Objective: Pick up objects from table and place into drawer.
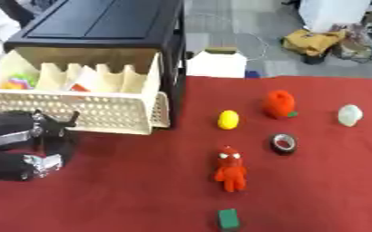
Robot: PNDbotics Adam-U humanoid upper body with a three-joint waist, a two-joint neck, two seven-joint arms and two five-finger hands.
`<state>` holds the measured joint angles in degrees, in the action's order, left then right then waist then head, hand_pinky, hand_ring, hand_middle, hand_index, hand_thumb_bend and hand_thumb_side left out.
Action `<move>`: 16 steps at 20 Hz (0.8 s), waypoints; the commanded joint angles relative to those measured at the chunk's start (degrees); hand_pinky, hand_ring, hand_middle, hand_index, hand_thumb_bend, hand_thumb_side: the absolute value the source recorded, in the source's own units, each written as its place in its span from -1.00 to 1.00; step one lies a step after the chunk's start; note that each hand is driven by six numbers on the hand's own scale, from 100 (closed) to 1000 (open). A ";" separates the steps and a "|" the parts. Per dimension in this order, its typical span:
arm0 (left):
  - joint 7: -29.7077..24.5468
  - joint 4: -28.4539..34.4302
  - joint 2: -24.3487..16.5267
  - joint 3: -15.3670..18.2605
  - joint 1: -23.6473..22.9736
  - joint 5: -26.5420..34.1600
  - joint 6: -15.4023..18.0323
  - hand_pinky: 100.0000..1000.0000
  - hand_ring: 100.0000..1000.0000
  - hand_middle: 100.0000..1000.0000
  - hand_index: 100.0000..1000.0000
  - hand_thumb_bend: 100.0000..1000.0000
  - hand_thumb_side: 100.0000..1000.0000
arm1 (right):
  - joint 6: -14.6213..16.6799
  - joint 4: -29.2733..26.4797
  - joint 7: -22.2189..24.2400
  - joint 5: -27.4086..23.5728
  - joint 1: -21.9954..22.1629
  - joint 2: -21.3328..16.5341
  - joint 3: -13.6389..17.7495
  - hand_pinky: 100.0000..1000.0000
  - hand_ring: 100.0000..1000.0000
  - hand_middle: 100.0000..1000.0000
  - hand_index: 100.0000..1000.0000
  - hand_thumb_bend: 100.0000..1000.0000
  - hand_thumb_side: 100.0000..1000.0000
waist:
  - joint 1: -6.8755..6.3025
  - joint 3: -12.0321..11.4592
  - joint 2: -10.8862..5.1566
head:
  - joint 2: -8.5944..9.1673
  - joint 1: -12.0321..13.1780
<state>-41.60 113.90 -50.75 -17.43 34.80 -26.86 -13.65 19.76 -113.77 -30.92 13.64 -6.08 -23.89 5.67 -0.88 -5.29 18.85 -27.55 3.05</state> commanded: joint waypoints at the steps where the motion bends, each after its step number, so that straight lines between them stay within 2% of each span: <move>1: 0.19 0.70 -0.63 1.38 1.17 -0.37 -0.63 0.06 0.13 0.07 0.63 -1.00 1.00 | -0.32 -0.82 0.39 -0.54 -0.60 -0.84 0.65 0.33 0.44 0.08 0.37 -1.00 0.72 | 0.03 0.13 -0.78 | 0.80 0.27; 10: -0.18 -0.13 0.30 1.73 2.97 -0.89 -2.20 0.07 0.13 0.07 0.64 -1.00 1.00 | -0.26 -0.82 0.80 -0.84 -0.77 -0.78 0.69 0.33 0.44 0.07 0.37 -1.00 0.72 | 0.07 0.48 -0.54 | 1.17 0.31; 16: 0.10 -2.25 1.27 1.50 4.14 -1.29 -1.97 0.08 0.14 0.07 0.64 -1.00 1.00 | -0.30 -0.82 0.98 -0.95 -0.84 -0.61 0.70 0.33 0.44 0.07 0.37 -1.00 0.71 | 0.14 0.64 -0.46 | 1.53 0.51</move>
<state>-41.73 111.92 -48.71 -16.74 38.01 -27.80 -15.60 19.39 -113.77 -30.12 13.00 -6.54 -23.87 5.74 -0.86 -4.69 19.17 -26.71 3.41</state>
